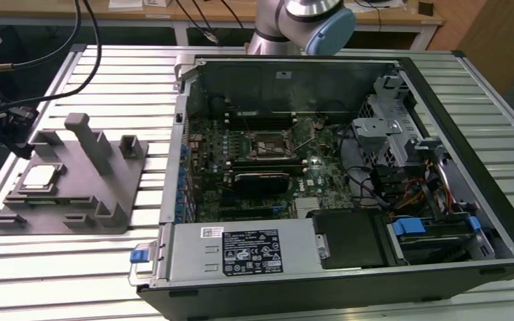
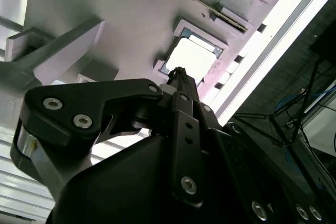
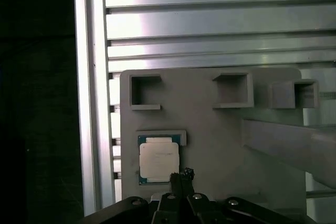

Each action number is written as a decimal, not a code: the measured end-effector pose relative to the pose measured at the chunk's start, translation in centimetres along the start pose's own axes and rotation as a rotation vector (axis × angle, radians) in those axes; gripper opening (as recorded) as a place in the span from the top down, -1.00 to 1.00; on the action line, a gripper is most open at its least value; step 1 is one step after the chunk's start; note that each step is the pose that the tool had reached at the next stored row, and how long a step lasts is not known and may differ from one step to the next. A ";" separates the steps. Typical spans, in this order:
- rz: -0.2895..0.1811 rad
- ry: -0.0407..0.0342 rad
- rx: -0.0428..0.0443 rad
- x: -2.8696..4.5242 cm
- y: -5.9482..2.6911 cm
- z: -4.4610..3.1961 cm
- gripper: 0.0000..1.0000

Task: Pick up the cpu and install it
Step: 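Pick up the cpu and move it towards the insertion slot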

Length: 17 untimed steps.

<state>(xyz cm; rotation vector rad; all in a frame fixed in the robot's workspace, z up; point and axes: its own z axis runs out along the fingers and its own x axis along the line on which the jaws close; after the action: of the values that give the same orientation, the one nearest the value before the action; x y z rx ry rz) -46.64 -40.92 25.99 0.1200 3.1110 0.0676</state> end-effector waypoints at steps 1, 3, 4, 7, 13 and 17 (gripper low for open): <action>0.000 0.0000 0.0000 0.05 -0.01 0.10 0.79; 0.000 -0.0001 0.0000 0.14 -0.02 0.32 0.79; 0.000 -0.0001 -0.0001 0.19 -0.03 0.44 0.79; 0.000 0.0000 0.0000 0.34 -0.07 0.78 0.79; 0.000 0.0001 0.0000 0.66 -0.17 1.51 0.79; 0.000 0.0002 -0.0001 0.83 -0.29 2.02 0.79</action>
<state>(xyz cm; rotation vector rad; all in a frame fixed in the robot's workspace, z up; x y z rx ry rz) -47.43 -41.06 23.94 0.1201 3.1111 0.0677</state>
